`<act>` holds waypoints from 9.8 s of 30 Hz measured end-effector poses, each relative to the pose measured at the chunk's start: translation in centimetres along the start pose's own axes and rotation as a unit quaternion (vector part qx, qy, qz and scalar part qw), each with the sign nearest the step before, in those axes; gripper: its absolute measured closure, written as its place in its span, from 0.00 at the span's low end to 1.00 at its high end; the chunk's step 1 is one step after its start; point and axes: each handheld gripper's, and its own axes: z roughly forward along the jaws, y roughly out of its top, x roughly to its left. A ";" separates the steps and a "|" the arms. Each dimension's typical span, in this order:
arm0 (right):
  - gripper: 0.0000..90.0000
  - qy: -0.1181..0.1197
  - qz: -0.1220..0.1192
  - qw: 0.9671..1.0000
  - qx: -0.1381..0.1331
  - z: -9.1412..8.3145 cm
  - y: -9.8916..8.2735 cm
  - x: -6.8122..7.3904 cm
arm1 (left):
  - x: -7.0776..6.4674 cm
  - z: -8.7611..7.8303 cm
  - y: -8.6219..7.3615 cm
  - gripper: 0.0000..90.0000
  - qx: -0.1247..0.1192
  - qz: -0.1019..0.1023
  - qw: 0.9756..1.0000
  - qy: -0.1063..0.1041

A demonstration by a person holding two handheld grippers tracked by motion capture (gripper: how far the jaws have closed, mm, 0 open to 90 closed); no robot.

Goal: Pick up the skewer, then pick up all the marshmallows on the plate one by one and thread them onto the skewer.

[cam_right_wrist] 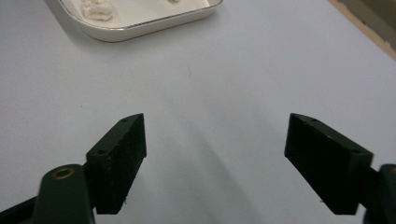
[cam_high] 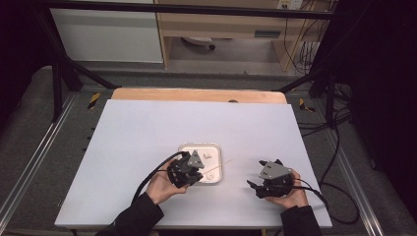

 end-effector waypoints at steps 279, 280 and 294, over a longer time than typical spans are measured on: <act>0.23 0.194 0.228 0.947 -0.117 5.9 11.1 4.4 | -1.4 -4.3 -10.8 0.98 -0.246 -0.125 0.956 0.099; 0.24 0.187 0.225 0.950 -0.110 5.9 10.8 4.2 | -1.3 -4.3 -10.9 0.98 -0.245 -0.126 0.956 0.099; 0.48 0.144 0.169 0.975 -0.018 8.2 8.2 4.2 | -1.2 -4.4 -11.2 0.98 -0.244 -0.130 0.956 0.099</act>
